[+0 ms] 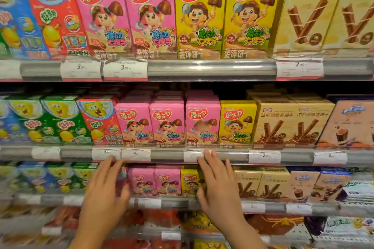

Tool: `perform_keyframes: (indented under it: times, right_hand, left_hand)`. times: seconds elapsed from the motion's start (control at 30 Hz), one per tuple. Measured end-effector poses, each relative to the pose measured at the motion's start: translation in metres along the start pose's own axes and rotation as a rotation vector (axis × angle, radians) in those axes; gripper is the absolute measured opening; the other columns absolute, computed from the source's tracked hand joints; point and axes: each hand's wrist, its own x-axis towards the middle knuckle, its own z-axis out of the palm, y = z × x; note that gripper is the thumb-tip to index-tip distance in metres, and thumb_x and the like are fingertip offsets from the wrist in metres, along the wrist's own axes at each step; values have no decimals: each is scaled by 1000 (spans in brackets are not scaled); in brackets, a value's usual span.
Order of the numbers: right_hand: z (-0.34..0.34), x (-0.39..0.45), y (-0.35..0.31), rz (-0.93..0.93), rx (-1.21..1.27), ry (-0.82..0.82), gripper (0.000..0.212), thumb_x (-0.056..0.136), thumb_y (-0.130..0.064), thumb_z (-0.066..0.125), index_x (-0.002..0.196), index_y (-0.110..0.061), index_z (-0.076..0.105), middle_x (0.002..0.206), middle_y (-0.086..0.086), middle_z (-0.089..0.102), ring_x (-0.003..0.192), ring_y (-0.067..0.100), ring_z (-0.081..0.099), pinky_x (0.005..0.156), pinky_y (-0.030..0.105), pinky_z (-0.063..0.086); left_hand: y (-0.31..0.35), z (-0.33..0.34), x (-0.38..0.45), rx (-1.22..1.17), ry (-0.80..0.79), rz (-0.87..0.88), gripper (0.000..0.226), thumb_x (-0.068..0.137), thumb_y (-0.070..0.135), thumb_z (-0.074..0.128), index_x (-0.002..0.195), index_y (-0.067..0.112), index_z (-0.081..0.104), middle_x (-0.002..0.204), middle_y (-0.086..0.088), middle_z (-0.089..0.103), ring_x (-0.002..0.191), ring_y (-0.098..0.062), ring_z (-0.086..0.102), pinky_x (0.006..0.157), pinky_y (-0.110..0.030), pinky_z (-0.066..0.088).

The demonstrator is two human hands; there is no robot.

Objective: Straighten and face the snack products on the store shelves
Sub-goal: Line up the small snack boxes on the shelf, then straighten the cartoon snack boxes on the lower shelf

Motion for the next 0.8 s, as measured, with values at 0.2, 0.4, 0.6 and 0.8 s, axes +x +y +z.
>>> perform_keyframes:
  times: [0.2, 0.4, 0.6, 0.8]
  right_hand:
    - [6, -1, -16, 118, -49, 35, 74, 83, -27, 70, 152, -18, 44, 161, 3, 36, 154, 23, 22, 119, 61, 27]
    - [24, 5, -33, 234, -13, 133, 78, 78, -15, 80, 148, -9, 48, 159, 11, 39, 151, 33, 30, 113, 62, 37]
    - [32, 19, -86, 402, 82, 285, 59, 85, -27, 57, 141, -8, 54, 154, 13, 42, 143, 35, 37, 109, 60, 42]
    - [64, 35, -181, 117, 109, 139, 69, 85, -23, 60, 152, -17, 44, 161, -2, 34, 149, 19, 31, 114, 42, 34]
  left_hand:
    - [-64, -13, 4, 93, 18, -146, 78, 86, 37, 61, 156, 13, 34, 166, -12, 24, 151, -35, 23, 121, -55, 27]
    - [-122, -23, 27, 76, 93, -166, 75, 90, 30, 64, 156, 10, 35, 167, -12, 22, 153, -35, 17, 121, -57, 26]
    - [-142, -13, 31, 35, 196, -16, 75, 84, 24, 54, 156, 8, 36, 167, -13, 20, 151, -36, 26, 114, -57, 37]
    - [-165, -24, 39, 110, 118, 29, 84, 79, 25, 72, 156, 20, 38, 159, -12, 37, 143, -37, 35, 114, -62, 36]
